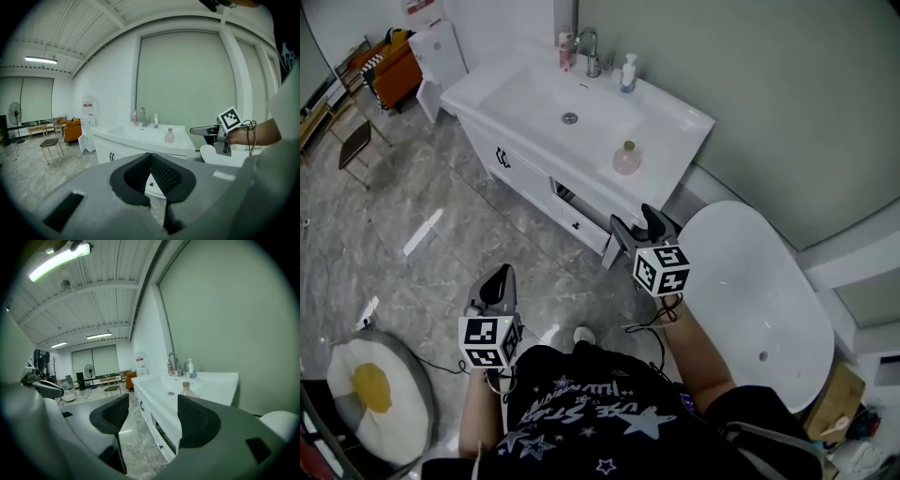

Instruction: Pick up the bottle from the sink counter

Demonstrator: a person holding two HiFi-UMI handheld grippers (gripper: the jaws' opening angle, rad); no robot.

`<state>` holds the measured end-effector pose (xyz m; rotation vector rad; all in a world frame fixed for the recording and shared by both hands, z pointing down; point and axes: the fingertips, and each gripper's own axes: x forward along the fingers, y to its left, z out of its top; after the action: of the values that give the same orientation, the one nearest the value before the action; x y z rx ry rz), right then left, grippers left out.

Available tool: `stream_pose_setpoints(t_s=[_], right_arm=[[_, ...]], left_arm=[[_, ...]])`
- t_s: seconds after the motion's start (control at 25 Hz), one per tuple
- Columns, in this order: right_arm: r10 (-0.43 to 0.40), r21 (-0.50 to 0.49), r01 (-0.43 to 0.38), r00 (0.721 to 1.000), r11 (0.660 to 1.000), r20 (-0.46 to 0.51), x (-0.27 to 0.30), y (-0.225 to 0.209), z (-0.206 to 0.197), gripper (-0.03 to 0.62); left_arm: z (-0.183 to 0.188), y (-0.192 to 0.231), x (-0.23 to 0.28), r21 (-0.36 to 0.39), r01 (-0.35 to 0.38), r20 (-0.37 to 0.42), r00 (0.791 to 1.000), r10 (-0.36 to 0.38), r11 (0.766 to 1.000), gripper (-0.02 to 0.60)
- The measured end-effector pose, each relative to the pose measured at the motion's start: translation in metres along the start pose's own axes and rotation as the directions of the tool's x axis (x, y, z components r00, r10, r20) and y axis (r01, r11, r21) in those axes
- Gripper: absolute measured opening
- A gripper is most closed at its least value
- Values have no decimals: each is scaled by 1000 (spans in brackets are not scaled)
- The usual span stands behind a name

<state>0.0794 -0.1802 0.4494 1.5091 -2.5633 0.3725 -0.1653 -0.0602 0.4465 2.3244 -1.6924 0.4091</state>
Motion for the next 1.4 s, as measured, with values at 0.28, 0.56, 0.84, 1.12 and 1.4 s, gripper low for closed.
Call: stream_pose_setpoints(t_s=[0.28,0.56,0.84,1.12,1.4], right_arm=[[-32,24,32,999,999,-2,14,-21,7,313],[-79,29,80,997,996,-23,45,-42,6,313],[-178,25,179,983,983,-52,93,-91,12,313],[-248,61,253,965,965,-89,142,-125,18,313],[-269,48,279,951,959,-154,181,-143,8,313]], left_arm=[[30,-1,33,23,37,26,999,-38,999,18],[45,1,86,32,113,26,993,-113,993,18],[65,9,175,55,221,3,975,-222,974,18],[104,20,268,93,339,-33,941,-338,936,18],[119,7,336,94,443,-90,896,-435,892,18]])
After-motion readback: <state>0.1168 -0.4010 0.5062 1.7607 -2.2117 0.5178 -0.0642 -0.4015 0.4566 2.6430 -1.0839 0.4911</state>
